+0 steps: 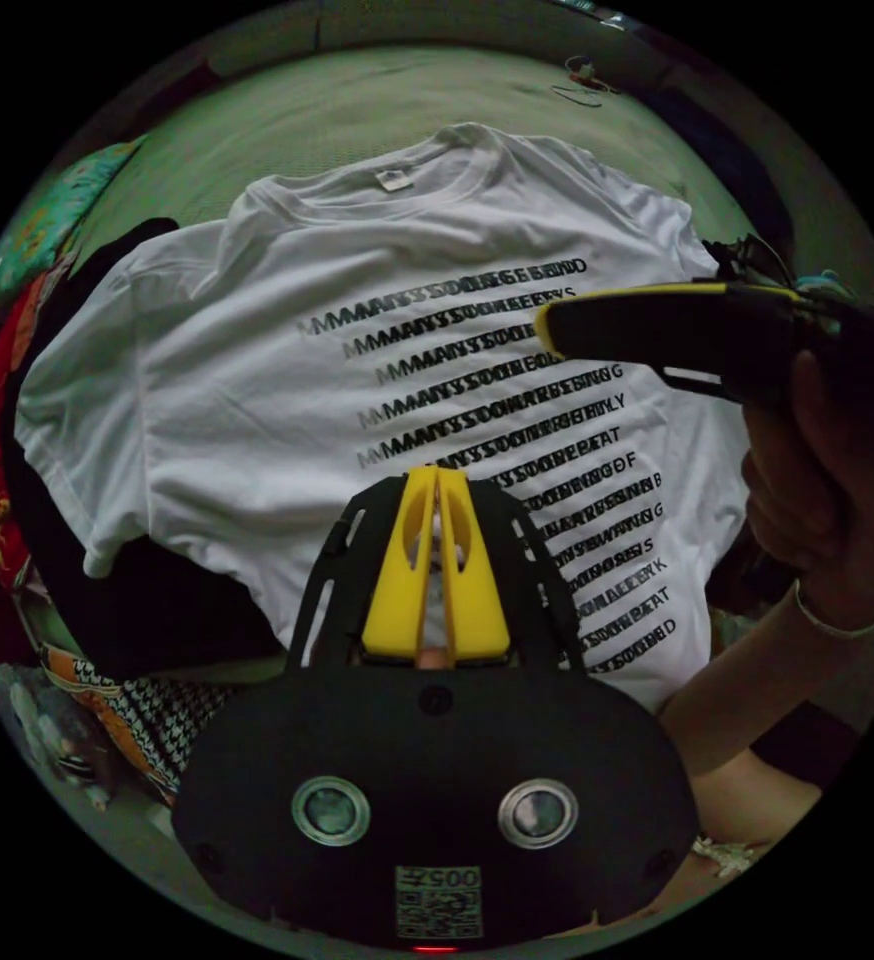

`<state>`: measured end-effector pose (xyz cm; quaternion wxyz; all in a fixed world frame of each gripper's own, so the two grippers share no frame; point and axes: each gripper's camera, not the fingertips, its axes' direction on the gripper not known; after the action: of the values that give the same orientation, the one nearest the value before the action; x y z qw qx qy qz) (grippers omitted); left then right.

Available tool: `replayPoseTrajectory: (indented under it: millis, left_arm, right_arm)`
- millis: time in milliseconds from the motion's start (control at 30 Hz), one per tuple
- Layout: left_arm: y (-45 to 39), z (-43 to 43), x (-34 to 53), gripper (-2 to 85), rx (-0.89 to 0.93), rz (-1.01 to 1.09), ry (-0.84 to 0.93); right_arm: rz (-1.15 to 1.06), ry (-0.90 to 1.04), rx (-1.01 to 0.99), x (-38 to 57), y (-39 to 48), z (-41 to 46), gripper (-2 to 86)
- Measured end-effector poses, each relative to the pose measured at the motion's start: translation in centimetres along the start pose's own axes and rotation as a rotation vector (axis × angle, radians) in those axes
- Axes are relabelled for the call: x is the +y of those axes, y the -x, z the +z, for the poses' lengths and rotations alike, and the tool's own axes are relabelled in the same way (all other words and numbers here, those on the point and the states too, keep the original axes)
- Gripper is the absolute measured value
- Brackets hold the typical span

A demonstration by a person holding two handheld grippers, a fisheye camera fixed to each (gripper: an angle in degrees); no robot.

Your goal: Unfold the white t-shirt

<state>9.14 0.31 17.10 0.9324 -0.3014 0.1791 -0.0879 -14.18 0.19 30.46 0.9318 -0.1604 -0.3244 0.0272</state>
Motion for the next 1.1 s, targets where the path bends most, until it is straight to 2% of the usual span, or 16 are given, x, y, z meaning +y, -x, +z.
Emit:
replayPoseTrajectory:
  millis: [300,1100]
  left_arm:
    - [2.8,0.0,0.2,-0.6,0.004,-0.09,-0.013]
    - [2.4,0.0,0.9,-0.6,0.019,-0.068,-0.024]
  right_arm:
    - [0.064,0.018,0.059,0.0,-3.4,0.0,-1.3]
    - [-0.001,-0.038,0.067,0.0,-2.4,-1.3,-1.2]
